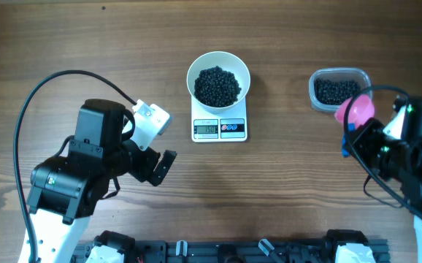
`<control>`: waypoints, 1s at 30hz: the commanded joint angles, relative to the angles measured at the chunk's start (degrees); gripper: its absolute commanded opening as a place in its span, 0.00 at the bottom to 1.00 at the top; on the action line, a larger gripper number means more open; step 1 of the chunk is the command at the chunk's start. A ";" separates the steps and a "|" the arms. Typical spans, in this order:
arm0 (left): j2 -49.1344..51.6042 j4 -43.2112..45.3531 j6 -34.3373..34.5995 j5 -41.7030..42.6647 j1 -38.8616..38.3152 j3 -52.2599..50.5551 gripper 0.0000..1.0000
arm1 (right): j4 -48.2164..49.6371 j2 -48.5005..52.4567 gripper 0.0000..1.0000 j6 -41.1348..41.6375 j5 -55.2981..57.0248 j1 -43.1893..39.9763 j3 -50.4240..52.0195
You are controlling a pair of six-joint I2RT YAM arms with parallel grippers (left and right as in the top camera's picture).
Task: Scoop item into bowl and weigh 150g on scale
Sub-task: 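Carry the pink scoop down toward the front right of the table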
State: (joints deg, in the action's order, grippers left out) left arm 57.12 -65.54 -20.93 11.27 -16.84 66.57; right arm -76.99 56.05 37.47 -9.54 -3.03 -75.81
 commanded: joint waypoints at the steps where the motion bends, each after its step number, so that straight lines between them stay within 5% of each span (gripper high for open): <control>1: 0.00 0.15 -1.16 0.90 0.39 0.94 1.00 | 0.22 -4.15 0.04 3.96 0.90 0.17 5.60; 8: 0.00 0.15 -1.18 0.90 0.39 0.94 1.00 | 17.27 -16.50 0.04 6.27 -11.41 0.17 26.10; 18: 0.00 0.15 -1.18 0.92 0.39 0.94 1.00 | 42.84 -18.36 0.04 19.67 -18.36 0.17 54.10; 24: 0.00 0.13 -1.18 0.90 0.39 0.94 1.00 | 52.54 -18.34 0.04 23.15 -18.16 0.17 60.35; 30: 0.00 0.15 -1.18 0.90 0.39 0.94 1.00 | 52.52 -18.34 0.17 26.67 -13.40 0.17 60.35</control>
State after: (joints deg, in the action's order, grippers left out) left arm 57.12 -65.56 -20.93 11.46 -16.84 66.61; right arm -24.75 38.02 61.06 -26.41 -3.03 -16.08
